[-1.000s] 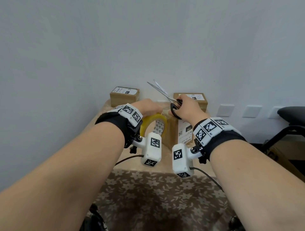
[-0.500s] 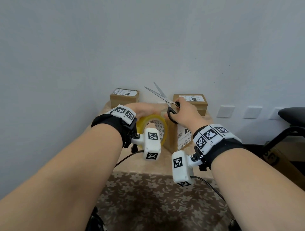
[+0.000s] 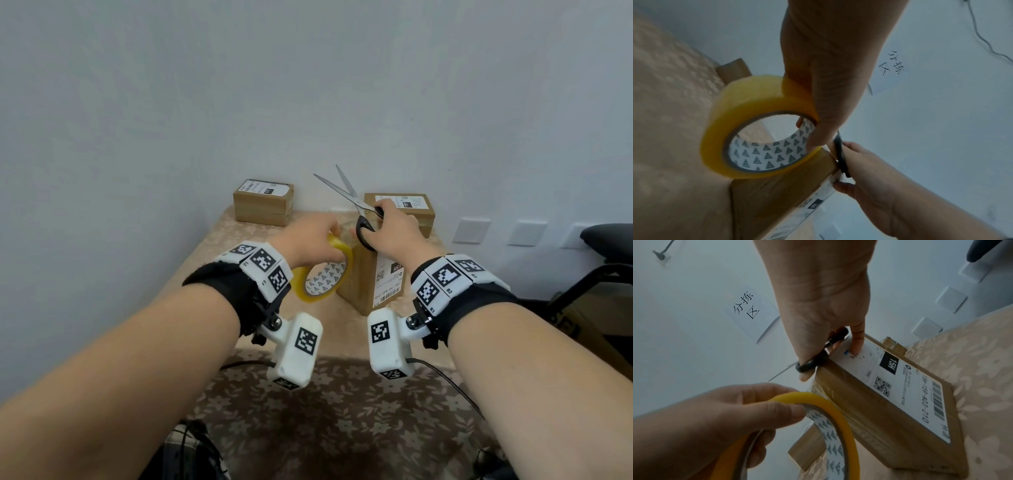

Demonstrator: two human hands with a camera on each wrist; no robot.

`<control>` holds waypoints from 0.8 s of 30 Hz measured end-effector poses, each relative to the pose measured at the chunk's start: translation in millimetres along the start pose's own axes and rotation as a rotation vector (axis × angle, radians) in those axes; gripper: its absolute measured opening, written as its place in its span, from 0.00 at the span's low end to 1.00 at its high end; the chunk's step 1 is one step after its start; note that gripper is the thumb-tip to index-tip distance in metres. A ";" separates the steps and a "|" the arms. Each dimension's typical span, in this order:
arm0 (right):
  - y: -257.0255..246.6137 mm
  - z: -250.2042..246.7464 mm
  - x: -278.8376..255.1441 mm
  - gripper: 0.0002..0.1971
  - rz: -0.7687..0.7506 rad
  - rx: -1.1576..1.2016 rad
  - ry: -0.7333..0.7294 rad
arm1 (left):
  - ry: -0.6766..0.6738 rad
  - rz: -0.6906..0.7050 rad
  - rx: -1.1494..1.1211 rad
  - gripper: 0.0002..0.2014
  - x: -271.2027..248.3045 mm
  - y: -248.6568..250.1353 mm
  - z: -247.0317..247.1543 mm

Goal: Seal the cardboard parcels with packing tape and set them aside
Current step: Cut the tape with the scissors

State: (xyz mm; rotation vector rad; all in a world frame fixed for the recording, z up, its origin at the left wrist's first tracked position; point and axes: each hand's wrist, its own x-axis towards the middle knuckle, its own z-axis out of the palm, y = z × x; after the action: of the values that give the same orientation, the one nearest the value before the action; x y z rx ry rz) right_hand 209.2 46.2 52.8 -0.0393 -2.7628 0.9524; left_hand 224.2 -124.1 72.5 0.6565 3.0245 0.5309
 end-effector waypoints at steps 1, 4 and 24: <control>0.1 -4.2 0.4 0.31 0.008 0.004 -0.014 | 0.030 0.002 -0.014 0.24 0.9 0.6 0.5; -3.1 -24.0 -2.3 0.31 0.032 0.125 0.046 | 0.047 -0.014 -0.037 0.22 1.9 5.4 -3.0; -19.6 -82.2 -95.5 0.38 0.466 0.226 -0.821 | 0.097 -0.020 -0.090 0.25 -12.1 13.4 -23.7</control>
State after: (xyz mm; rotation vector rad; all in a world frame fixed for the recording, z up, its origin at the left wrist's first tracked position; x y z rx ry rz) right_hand 320.9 71.3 109.0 -0.3387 -3.4264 1.7150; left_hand 238.9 -125.2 98.4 0.6124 3.0703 0.7132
